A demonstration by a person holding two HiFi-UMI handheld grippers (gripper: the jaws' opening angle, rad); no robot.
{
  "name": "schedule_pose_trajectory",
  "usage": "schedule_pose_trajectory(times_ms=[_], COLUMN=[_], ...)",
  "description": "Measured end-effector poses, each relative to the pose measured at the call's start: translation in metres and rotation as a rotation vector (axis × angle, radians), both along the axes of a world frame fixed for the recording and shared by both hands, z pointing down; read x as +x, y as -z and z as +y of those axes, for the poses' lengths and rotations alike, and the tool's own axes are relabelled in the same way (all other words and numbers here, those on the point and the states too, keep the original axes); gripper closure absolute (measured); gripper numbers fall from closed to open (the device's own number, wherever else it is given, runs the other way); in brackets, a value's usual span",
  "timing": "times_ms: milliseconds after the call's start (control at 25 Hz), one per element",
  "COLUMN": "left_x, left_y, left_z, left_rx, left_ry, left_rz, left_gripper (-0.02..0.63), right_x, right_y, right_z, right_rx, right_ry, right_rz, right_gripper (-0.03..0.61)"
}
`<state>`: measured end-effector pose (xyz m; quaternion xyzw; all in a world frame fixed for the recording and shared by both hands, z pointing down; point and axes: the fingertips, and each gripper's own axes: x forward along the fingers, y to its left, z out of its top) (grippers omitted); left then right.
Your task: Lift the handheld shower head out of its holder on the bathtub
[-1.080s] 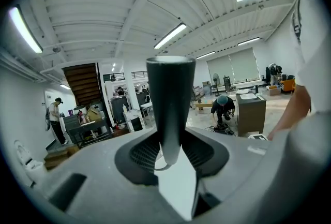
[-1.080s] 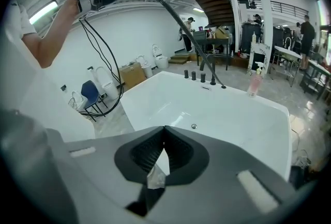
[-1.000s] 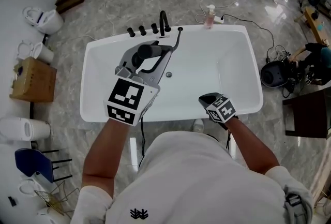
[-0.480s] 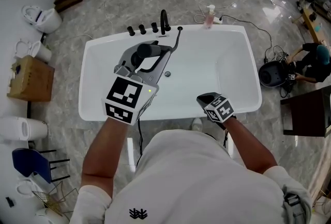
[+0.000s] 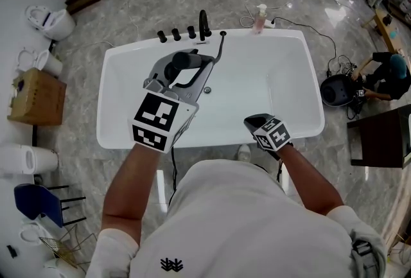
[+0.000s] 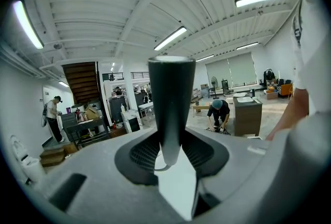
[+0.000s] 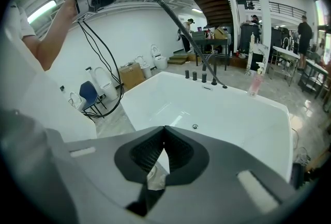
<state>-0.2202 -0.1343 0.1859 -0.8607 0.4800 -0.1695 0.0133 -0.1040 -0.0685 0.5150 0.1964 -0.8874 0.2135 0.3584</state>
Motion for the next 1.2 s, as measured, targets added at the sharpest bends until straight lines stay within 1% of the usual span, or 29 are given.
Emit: schedule_pose_trajectory(times_ms=[760, 1200], left_x=[-0.0010, -0.0017], left_y=[-0.0025, -0.0051], left_z=[0.0010, 0.0019], left_rx=[-0.008, -0.022], left_ry=[-0.010, -0.006], left_rz=[0.005, 0.010], left_gripper=[0.474, 0.474], right_x=[-0.0032, -0.0037], right_y=[-0.0010, -0.0009], right_z=[-0.0012, 0.0029], right_rx=[0.005, 0.004], right_ry=[-0.007, 0.006], right_rz=[-0.002, 0.004], right_gripper=[0.566, 0.566])
